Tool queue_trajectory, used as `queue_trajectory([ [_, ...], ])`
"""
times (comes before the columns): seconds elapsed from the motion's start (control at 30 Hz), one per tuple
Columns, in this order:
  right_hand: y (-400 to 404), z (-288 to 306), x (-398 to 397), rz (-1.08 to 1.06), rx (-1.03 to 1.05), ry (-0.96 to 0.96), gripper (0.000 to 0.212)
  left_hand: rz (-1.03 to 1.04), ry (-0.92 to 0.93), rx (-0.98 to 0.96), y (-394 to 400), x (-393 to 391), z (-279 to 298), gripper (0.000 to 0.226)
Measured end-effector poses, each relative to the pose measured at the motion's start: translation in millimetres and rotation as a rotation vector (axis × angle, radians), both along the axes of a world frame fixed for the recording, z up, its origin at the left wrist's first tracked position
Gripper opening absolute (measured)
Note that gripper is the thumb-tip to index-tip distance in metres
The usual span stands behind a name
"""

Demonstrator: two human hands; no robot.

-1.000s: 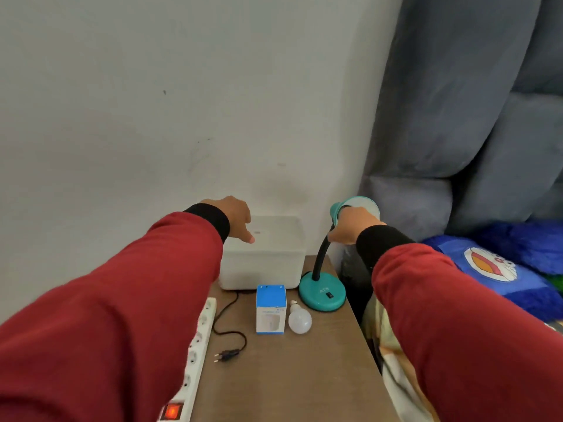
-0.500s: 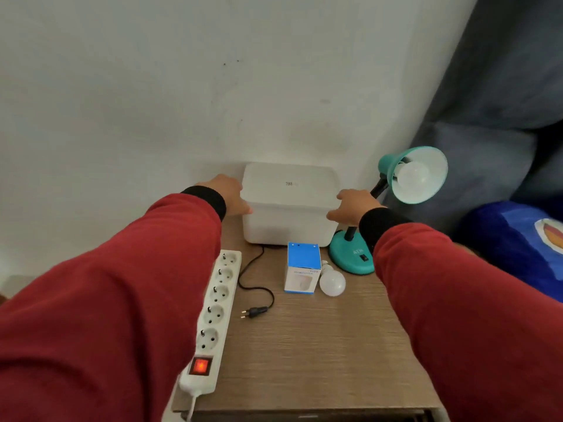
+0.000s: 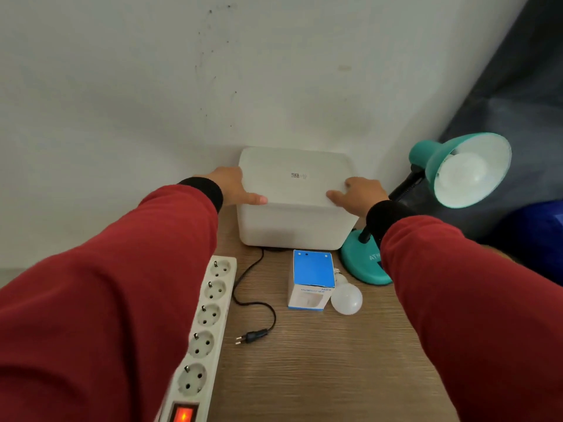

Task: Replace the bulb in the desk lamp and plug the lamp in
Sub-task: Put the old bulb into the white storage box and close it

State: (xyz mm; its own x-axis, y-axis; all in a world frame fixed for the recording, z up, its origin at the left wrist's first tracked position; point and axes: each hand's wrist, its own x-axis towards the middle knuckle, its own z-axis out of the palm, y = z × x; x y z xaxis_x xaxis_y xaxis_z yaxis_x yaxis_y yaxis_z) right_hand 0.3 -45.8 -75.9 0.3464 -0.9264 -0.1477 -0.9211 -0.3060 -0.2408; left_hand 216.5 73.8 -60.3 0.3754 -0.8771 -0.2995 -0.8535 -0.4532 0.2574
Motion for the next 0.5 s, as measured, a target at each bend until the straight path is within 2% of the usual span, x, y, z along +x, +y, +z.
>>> queue_trajectory([
  [0.2, -12.1, 8.0, 1.1, -0.021, -0.035, 0.024, 0.064, 0.052, 0.001, 0.005, -8.2, -1.4, 10.2, 0.080],
  [0.5, -2.3, 24.5, -0.1, -0.018, -0.081, 0.013, 0.073, 0.099, -0.026, -0.096, 13.1, -5.6, 39.1, 0.080],
])
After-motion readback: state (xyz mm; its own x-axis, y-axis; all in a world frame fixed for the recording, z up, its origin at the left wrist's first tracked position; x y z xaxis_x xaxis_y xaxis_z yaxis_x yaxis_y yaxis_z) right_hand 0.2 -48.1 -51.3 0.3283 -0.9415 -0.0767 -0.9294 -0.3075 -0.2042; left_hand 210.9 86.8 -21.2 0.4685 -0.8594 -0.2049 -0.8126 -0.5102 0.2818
